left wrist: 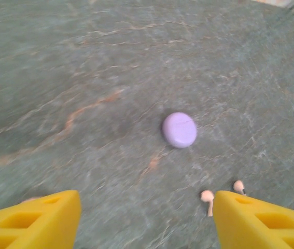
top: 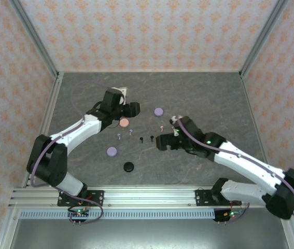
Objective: Insert the wireless bluetooth earbuds into the charging case
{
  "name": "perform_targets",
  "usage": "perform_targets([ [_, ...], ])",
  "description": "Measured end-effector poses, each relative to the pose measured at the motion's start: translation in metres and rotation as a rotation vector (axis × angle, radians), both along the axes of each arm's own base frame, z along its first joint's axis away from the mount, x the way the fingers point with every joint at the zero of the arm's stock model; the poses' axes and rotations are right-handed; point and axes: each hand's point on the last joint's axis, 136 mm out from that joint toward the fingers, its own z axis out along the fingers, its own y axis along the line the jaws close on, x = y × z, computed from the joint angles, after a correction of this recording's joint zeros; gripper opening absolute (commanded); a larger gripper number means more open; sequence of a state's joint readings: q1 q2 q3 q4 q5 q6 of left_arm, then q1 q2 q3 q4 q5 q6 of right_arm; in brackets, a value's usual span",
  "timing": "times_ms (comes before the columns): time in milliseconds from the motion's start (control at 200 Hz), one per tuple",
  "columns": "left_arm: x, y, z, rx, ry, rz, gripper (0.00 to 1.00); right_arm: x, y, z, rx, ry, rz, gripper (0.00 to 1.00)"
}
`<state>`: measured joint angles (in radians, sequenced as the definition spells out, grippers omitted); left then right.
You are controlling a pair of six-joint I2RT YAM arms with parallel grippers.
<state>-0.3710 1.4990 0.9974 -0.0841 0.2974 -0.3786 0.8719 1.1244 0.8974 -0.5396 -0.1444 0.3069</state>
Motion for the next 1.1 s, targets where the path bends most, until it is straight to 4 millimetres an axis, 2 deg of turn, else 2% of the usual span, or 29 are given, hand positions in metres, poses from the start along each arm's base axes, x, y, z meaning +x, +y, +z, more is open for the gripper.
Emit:
perform_targets([
  [95,-0.015,0.033,-0.010,-0.011,0.026,0.079,0.75,-0.010,0.036,-0.010,-0.064,0.013,0.092,0.99],
  [265,-0.035,0.093,-0.024,-0.056,0.060,0.252,0.80,-0.033,0.101,-0.044,-0.238,0.031,0.268,0.99],
  [430,-0.046,0.133,-0.028,-0.112,0.071,0.379,0.81,-0.053,0.144,-0.074,-0.379,0.027,0.416,0.99],
  [485,-0.048,0.142,-0.029,-0.128,0.073,0.408,0.82,-0.060,0.151,-0.082,-0.416,0.029,0.457,1.00],
  [601,-0.053,0.152,-0.034,-0.145,0.083,0.436,0.82,-0.070,0.163,-0.103,-0.482,0.044,0.531,0.93],
  [776,-0.058,0.153,-0.039,-0.159,0.098,0.444,0.82,-0.074,0.160,-0.129,-0.563,0.088,0.571,0.85],
  [1101,-0.060,0.151,-0.032,-0.178,0.080,0.435,0.83,-0.074,0.163,-0.145,-0.613,0.109,0.602,0.72],
])
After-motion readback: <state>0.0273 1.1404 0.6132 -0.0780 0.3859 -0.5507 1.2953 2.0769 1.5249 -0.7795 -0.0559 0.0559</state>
